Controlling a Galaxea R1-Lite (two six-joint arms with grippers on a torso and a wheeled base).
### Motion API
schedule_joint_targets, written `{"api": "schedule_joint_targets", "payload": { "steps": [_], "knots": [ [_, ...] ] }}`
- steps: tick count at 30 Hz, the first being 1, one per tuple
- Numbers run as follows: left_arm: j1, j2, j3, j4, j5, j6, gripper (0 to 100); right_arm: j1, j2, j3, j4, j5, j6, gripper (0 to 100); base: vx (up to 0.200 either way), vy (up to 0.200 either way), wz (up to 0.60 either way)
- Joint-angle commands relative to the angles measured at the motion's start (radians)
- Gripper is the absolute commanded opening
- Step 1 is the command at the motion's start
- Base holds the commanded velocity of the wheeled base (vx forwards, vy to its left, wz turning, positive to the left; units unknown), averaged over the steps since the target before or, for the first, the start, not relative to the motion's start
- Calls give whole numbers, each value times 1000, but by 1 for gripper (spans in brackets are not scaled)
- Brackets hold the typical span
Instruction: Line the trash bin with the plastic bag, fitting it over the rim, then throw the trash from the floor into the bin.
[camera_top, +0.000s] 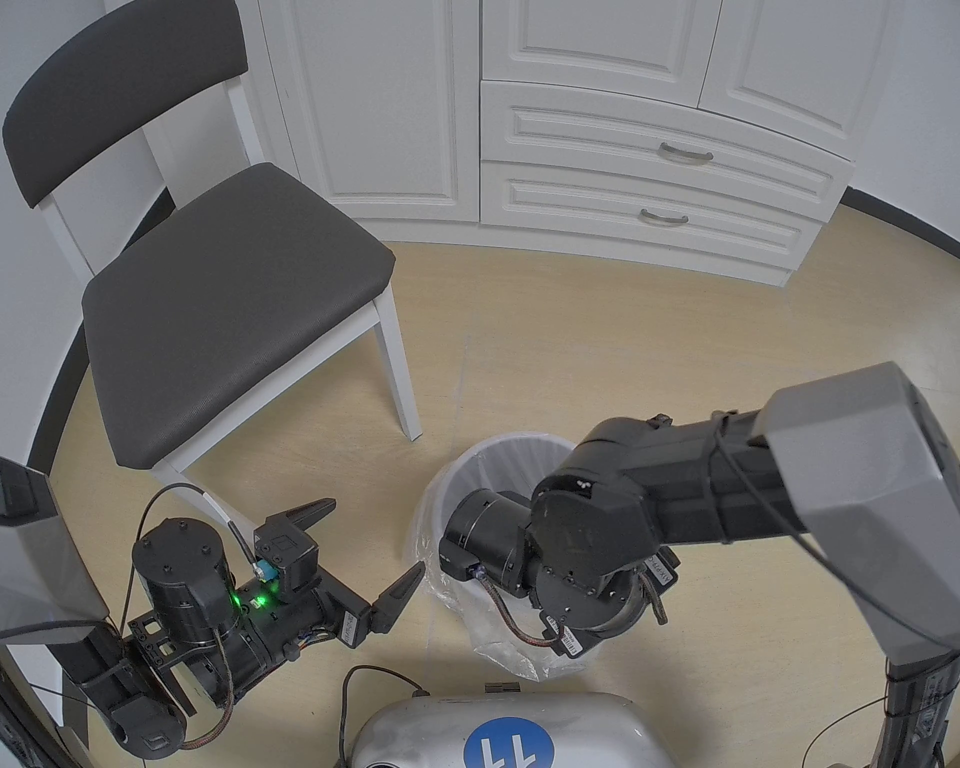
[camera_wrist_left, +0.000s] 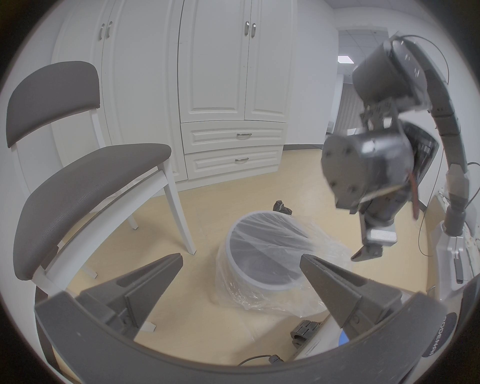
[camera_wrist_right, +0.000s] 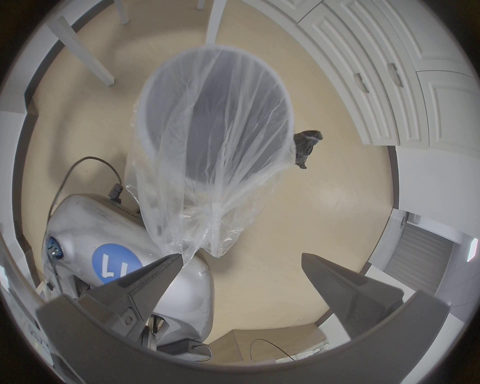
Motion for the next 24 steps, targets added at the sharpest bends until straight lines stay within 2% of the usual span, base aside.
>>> {"api": "schedule_joint_targets", "payload": {
  "steps": [1, 7, 12, 16, 24],
  "knots": [
    [0, -16, 1, -1, 0, 0, 100, 20, -87, -10, 10, -2, -2, 100, 0, 0, 0],
    [0, -25, 1, -1, 0, 1, 100, 41, -33, -7, -3, -2, 1, 100, 0, 0, 0],
    [-6, -28, 3, -1, 0, 1, 100, 26, 154, -27, -216, -50, 5, 100, 0, 0, 0],
    [-9, -28, 8, -1, 0, 1, 100, 9, 246, -71, -293, -68, 11, 100, 0, 0, 0],
    [-7, -18, 6, -1, 0, 1, 100, 27, 148, -111, -285, -70, 14, 100, 0, 0, 0]
  ]
}}
